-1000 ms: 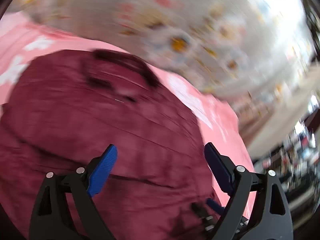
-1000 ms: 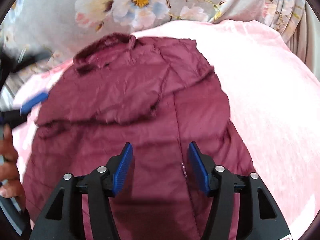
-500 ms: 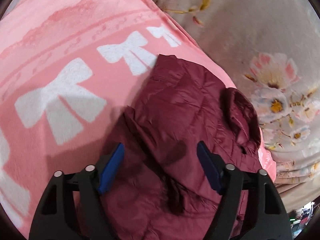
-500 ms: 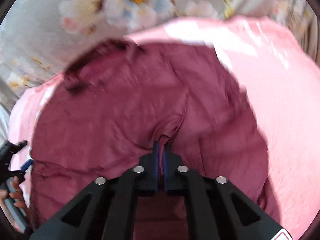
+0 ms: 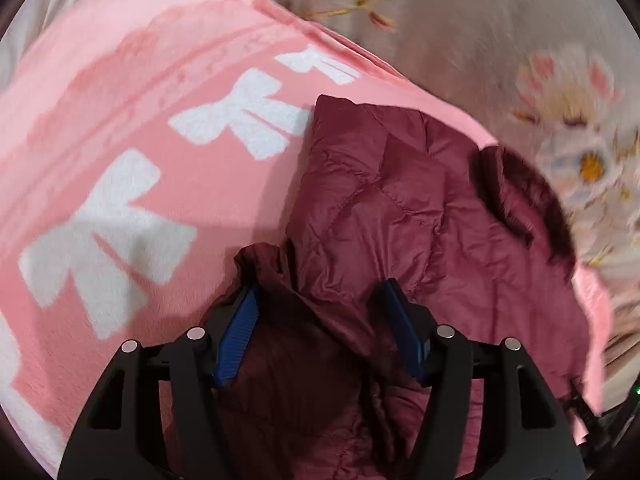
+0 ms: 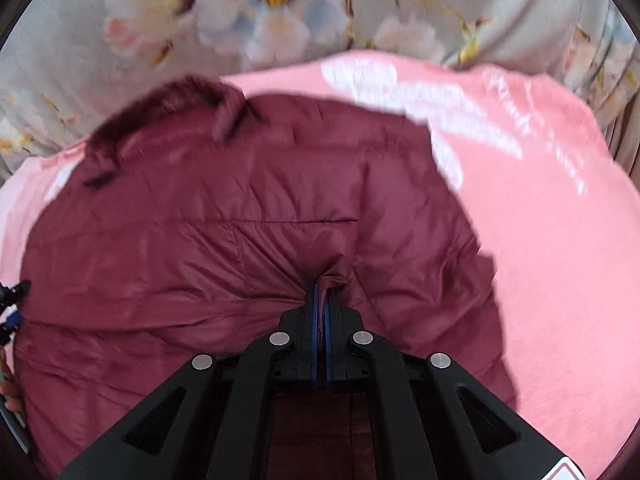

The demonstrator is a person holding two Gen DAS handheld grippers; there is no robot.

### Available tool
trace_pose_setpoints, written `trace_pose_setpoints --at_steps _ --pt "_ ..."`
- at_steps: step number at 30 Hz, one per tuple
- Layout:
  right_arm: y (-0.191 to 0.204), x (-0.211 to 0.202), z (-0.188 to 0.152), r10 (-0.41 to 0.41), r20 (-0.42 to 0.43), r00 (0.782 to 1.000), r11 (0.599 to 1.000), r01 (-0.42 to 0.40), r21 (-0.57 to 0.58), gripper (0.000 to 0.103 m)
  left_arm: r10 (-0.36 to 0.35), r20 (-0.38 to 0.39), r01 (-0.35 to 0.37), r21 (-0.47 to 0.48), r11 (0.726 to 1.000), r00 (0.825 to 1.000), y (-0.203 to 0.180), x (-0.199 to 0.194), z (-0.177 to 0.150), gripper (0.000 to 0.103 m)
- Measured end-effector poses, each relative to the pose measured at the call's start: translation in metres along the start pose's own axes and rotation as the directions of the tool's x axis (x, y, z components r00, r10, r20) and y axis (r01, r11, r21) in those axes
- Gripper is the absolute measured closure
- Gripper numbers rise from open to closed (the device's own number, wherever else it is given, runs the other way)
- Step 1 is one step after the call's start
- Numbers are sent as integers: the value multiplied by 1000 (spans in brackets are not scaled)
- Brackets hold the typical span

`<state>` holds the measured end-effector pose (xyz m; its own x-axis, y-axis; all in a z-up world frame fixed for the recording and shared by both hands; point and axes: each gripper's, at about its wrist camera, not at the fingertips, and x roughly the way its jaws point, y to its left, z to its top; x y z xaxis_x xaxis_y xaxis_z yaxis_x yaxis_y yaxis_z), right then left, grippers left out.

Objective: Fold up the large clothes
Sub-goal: 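Grasp the jacket hem with both grippers side by side, then lift the hem with both grippers and fold it toward the collar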

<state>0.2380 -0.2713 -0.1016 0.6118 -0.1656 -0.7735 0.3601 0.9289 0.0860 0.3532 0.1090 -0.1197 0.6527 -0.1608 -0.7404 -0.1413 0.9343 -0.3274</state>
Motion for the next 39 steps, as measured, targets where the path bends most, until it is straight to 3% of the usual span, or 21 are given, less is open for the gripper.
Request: trace_pose_setpoints --at_steps 4,8,12,15,19,23,26,31,34,39 --pt "2 4 0 -6 -2 1000 1000 6 -15 101 79 25 -81 91 993 997 -13 3 -7 42" --pt "-1 -11 3 -2 -27 1000 1000 2 3 95 94 3 -94 109 990 996 -12 -11 -3 42" --pt "-5 -70 10 20 94 995 998 -25 50 92 60 105 -73 127 989 993 -16 -65 7 40" --pt "14 -94 27 106 152 983 993 -113 42 91 -16 137 -3 137 991 990 -38 -89 20 37" --pt "57 -79 37 255 77 964 967 -256 -5 91 -77 70 64 177 982 995 -74 -72 19 36" --pt "95 -47 20 299 -32 954 952 -301 -58 91 -75 -53 84 203 976 996 -94 -29 -5 36" --pt "111 -24 3 279 -90 956 954 -287 -87 91 -33 -78 50 232 972 996 -98 -10 -27 36" --pt "111 -7 -23 248 -109 963 959 -259 -112 93 -7 -32 16 273 962 999 -94 -3 -46 35" --pt "108 -7 -30 249 -83 965 959 -258 -117 93 -6 -6 7 285 958 1000 -93 0 -53 34" --pt "118 -11 -40 184 -26 983 965 -186 -186 93 2 14 -6 312 950 1000 -97 1 -59 27"
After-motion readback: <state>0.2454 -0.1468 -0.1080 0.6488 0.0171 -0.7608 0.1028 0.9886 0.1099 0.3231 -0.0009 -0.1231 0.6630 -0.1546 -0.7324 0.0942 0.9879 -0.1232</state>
